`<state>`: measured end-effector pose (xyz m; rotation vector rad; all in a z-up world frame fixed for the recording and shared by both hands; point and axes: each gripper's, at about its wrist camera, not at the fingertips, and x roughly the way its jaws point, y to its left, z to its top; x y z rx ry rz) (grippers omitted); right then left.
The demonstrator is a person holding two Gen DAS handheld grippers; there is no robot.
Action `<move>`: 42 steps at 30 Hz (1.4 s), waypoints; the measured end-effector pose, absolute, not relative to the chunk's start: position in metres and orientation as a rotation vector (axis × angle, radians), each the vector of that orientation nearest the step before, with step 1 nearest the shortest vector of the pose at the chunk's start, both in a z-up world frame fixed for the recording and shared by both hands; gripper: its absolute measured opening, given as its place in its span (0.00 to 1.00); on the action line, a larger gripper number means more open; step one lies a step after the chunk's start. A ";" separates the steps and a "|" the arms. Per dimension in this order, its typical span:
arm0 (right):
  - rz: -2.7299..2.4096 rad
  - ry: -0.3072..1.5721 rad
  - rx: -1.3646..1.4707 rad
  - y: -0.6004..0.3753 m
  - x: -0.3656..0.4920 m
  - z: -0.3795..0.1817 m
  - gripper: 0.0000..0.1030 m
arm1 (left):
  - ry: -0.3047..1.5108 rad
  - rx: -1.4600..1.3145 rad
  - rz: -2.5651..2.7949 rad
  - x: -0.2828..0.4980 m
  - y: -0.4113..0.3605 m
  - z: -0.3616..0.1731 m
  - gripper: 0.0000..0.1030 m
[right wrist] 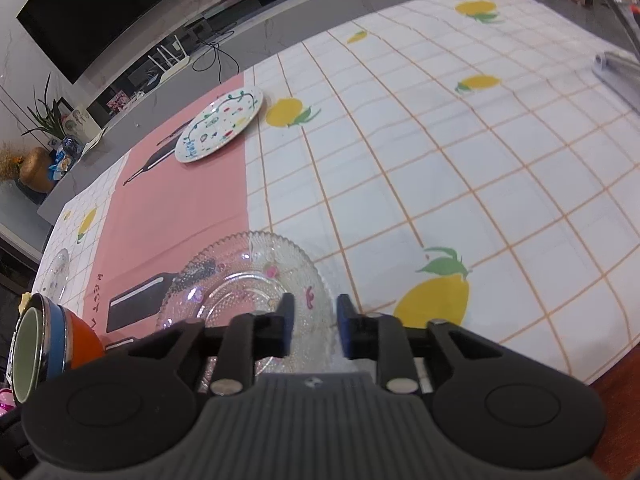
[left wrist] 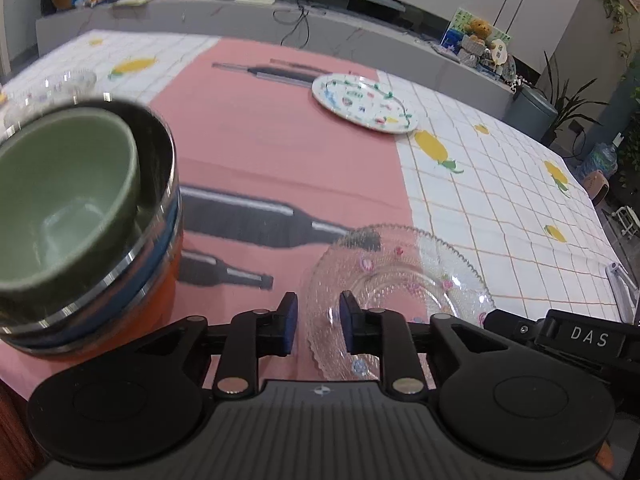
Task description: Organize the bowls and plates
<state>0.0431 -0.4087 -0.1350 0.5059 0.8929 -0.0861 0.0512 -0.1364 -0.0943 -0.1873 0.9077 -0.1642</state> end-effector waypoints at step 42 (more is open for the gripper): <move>-0.083 0.851 0.414 -0.412 0.162 -0.079 0.54 | 0.936 -0.362 -0.206 0.193 -0.132 -0.021 0.31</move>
